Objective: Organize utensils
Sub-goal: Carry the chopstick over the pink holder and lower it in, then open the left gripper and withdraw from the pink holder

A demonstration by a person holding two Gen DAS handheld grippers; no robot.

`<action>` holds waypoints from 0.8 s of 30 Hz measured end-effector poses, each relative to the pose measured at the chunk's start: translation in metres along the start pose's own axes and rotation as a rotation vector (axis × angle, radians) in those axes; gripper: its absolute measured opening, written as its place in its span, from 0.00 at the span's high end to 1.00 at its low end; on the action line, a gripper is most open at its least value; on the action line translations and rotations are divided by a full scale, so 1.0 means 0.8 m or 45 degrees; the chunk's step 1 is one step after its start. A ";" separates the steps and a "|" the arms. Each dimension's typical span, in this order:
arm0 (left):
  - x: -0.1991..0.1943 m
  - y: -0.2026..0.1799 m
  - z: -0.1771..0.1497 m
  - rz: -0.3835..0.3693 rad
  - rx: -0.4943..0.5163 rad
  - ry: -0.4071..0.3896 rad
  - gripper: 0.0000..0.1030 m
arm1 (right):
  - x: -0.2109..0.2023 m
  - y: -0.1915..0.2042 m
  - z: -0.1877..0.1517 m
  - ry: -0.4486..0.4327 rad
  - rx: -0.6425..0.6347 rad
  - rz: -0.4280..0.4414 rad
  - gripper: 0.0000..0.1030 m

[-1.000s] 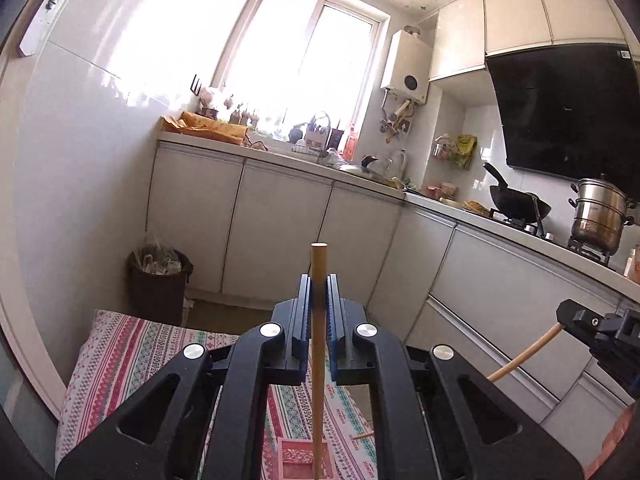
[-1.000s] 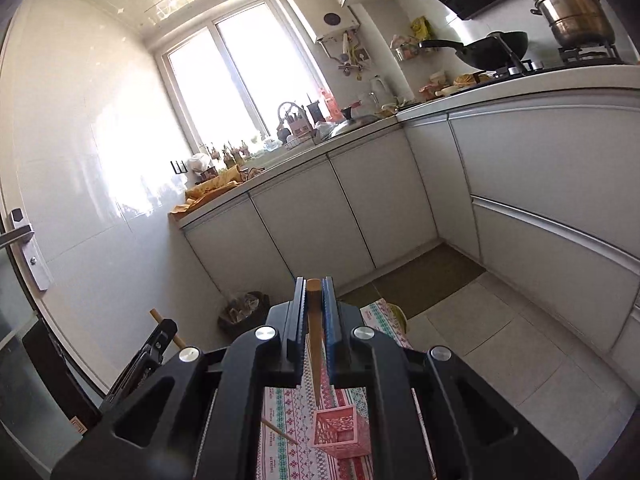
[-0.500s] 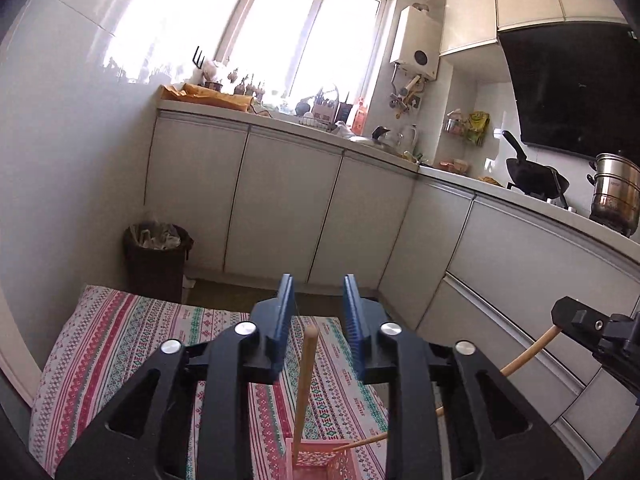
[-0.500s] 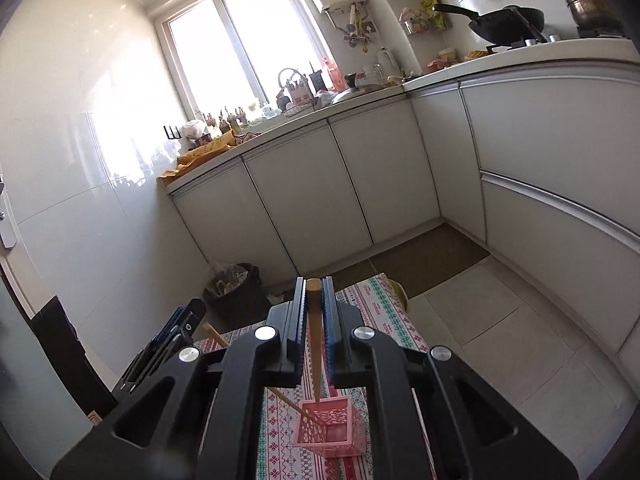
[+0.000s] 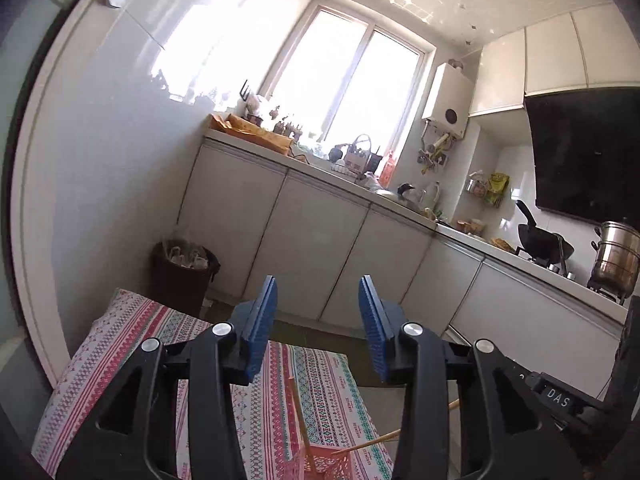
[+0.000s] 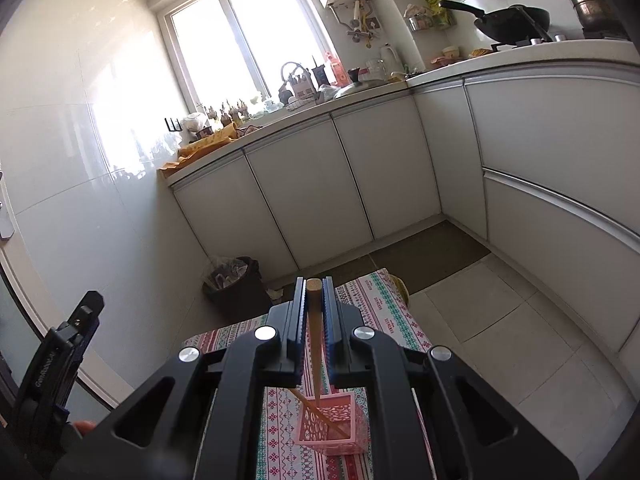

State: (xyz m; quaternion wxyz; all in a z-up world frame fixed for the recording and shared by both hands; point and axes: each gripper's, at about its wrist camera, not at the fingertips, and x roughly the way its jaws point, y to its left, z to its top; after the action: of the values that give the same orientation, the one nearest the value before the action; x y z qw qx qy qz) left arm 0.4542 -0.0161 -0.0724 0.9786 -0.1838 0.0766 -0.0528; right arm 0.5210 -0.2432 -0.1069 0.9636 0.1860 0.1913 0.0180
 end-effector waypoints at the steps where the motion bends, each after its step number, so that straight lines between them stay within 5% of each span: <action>1: -0.008 0.006 0.001 0.023 -0.016 0.006 0.62 | 0.000 0.002 -0.001 0.000 -0.005 0.000 0.92; 17: -0.051 0.058 0.017 0.130 -0.147 0.008 0.58 | 0.041 0.015 -0.039 0.114 -0.047 -0.093 0.86; 18: -0.051 0.058 0.018 0.130 -0.149 0.009 0.58 | 0.041 0.014 -0.040 0.115 -0.037 -0.090 0.82; 20: -0.051 0.059 0.017 0.130 -0.147 0.011 0.58 | 0.038 0.012 -0.040 0.100 -0.009 -0.083 0.51; 24: -0.051 0.057 0.015 0.122 -0.138 0.024 0.53 | 0.020 0.007 -0.032 0.021 0.045 -0.072 0.36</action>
State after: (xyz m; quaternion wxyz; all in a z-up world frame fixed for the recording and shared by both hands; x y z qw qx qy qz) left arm 0.4194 0.0355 -0.0728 0.9678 -0.2323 0.0974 -0.0032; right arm 0.5264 -0.2273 -0.1324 0.9586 0.1974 0.2048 -0.0109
